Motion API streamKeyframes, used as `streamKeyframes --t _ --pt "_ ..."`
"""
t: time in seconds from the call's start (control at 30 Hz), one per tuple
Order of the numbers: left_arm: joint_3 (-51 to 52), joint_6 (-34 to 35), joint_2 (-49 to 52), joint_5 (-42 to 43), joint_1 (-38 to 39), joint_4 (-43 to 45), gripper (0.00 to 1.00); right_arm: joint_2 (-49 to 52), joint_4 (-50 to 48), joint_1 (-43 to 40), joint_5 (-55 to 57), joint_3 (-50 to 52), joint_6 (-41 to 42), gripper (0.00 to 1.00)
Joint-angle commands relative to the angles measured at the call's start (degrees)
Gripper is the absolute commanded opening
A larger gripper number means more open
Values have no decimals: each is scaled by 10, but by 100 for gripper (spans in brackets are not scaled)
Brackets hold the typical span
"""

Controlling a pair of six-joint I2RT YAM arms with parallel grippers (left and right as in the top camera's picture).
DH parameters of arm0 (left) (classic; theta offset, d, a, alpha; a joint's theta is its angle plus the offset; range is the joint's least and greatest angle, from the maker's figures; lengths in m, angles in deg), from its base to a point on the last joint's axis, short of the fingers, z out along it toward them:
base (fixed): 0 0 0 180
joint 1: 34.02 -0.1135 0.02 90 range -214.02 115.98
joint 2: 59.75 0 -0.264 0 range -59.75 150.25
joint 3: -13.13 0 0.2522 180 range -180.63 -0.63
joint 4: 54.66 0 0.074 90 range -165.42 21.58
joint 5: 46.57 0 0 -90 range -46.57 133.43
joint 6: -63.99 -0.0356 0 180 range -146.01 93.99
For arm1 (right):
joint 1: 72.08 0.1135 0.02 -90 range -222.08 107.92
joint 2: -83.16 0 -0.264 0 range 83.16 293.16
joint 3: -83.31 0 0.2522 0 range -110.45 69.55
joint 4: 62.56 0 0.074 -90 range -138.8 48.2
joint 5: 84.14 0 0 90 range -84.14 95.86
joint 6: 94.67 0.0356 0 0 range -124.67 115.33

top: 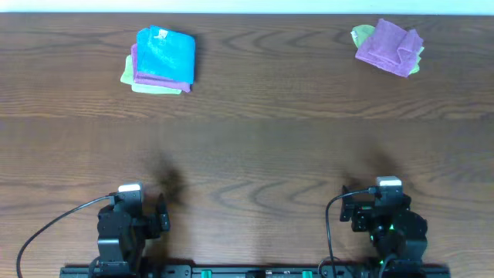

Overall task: Fold the cloth
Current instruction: 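Move the right gripper toward the purple cloth at top right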

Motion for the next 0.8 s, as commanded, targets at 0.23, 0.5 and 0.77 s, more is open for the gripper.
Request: streamKeyframes --t 0.23,0.5,0.77 --pt "9 -10 -5 -10 -3 -12 95 -6 1 2 4 8 0 99" --pt "9 -10 -5 -10 -3 -12 95 -6 2 2 12 8 -3 99" --pt "9 -10 -5 -10 -3 -12 95 99 -3 -7 38 -69 79 99"
